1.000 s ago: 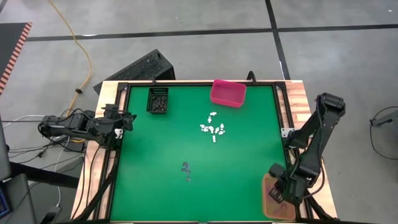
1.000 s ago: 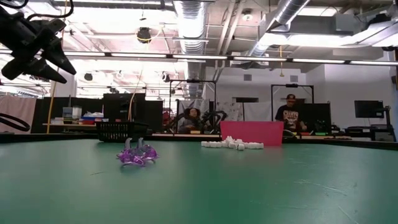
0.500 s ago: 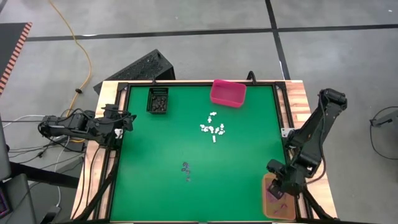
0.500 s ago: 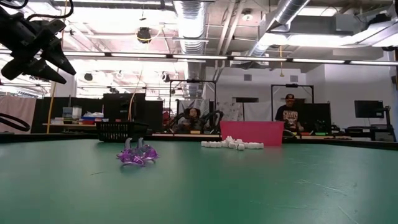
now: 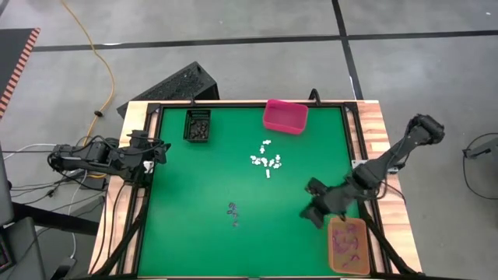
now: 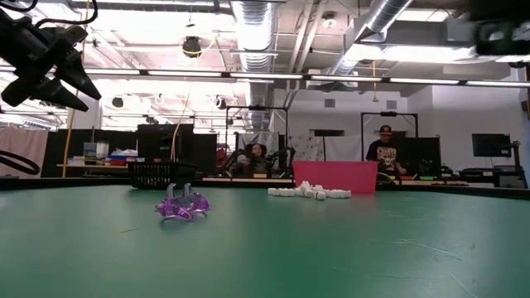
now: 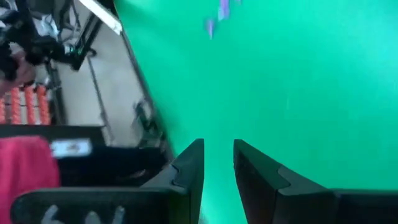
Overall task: Sort Halloween decoration
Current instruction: Put the pink witch hat toy into the orange bin
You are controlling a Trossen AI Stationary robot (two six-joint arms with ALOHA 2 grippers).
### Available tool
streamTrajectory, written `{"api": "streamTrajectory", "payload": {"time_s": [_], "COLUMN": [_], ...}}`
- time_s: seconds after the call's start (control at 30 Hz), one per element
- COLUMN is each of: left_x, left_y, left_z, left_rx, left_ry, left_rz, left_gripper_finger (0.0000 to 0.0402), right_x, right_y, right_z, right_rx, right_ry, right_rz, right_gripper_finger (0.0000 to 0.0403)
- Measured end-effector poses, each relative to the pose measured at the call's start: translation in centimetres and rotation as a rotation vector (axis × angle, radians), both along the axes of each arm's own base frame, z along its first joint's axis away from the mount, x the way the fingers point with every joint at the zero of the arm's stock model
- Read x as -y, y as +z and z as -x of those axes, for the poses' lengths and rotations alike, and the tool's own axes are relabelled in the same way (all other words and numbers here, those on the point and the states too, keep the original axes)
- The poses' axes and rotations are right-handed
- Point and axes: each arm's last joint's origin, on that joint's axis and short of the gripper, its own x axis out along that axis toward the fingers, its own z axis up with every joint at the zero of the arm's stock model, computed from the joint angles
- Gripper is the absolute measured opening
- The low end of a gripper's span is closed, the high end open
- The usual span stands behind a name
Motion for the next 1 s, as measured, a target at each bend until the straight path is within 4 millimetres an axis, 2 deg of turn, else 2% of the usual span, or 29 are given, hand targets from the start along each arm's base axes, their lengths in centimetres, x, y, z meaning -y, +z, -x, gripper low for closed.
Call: {"api": "streamTrajectory", "payload": {"time_s": [0.13,0.3,0.5,0.83,1.0], "left_x": [0.0,0.0,0.0,0.0,0.0], "left_y": [0.0,0.0,-0.1,-0.3,-0.3], "left_z": [0.0,0.0,0.1,0.2,0.2], "left_rx": [0.005,0.005,-0.009,-0.018,-0.018], "left_ry": [0.004,0.004,0.005,0.015,0.015], "left_rz": [0.005,0.005,0.004,0.015,0.015], "left_gripper_finger": [0.0183,0.0183,0.0183,0.0183,0.0183], "right_x": [1.4,2.8,3.6,3.0,2.1], "right_y": [-0.9,-3.4,-6.3,-9.0,-9.8], "right_z": [-3.0,-7.2,-12.2,-19.6,-22.3], "right_rx": [0.081,0.129,0.195,0.179,0.204], "right_ry": [0.029,0.057,0.106,0.233,0.304], "right_rz": [0.168,0.344,0.505,0.68,0.751], "right_gripper_finger": [0.0116,0.0116,0.0122,0.0187,0.0195]}}
